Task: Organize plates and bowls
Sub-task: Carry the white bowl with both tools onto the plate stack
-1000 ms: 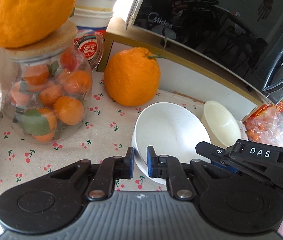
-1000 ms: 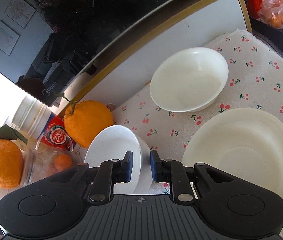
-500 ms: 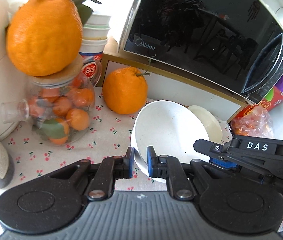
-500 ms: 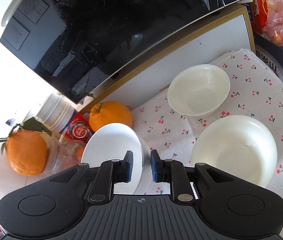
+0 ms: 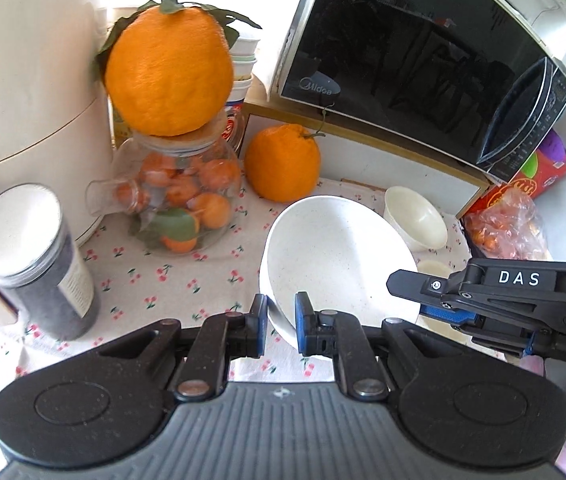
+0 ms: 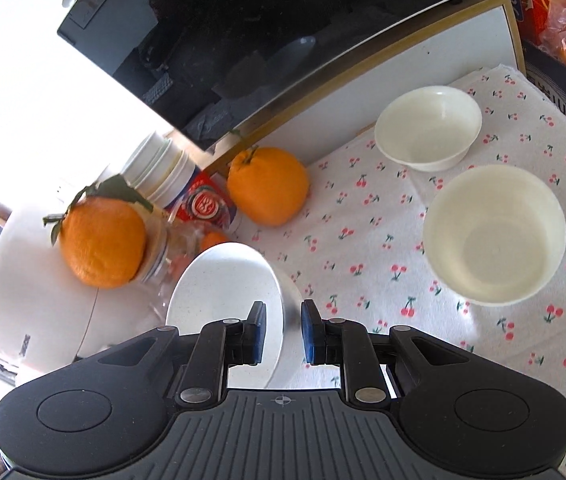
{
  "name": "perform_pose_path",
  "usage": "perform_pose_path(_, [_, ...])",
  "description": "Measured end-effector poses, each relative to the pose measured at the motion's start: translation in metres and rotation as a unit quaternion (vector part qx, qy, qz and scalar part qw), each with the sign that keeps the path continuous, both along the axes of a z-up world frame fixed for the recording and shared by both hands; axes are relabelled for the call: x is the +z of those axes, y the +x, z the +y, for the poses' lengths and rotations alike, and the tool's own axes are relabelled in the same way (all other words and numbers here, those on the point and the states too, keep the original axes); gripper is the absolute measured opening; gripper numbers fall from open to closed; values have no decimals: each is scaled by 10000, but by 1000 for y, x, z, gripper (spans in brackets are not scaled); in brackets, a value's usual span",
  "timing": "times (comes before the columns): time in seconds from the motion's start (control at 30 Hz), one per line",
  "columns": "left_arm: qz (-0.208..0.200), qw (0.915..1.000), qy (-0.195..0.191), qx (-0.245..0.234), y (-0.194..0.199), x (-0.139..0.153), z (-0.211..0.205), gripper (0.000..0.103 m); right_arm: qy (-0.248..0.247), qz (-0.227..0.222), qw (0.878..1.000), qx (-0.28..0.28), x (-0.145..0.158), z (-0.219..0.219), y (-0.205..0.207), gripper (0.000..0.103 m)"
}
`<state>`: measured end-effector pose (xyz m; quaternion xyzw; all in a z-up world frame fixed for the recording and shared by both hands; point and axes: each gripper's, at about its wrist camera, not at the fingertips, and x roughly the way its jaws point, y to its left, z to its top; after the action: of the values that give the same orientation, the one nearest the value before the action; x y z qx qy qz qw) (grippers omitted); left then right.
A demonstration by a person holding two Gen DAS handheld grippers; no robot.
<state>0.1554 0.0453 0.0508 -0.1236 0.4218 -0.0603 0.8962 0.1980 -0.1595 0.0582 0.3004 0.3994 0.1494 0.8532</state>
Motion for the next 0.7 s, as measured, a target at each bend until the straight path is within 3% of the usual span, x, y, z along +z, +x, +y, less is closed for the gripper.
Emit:
perform_pose_path(0.33, [42,10000,61,35,-32,-10,25,13,32,249,9993,265,-21,25,-19,19])
perform_pose_path(0.7, [326,9990,292,17,-35,-30,42,13,-308,424,9971,558,-41,56,-20,19])
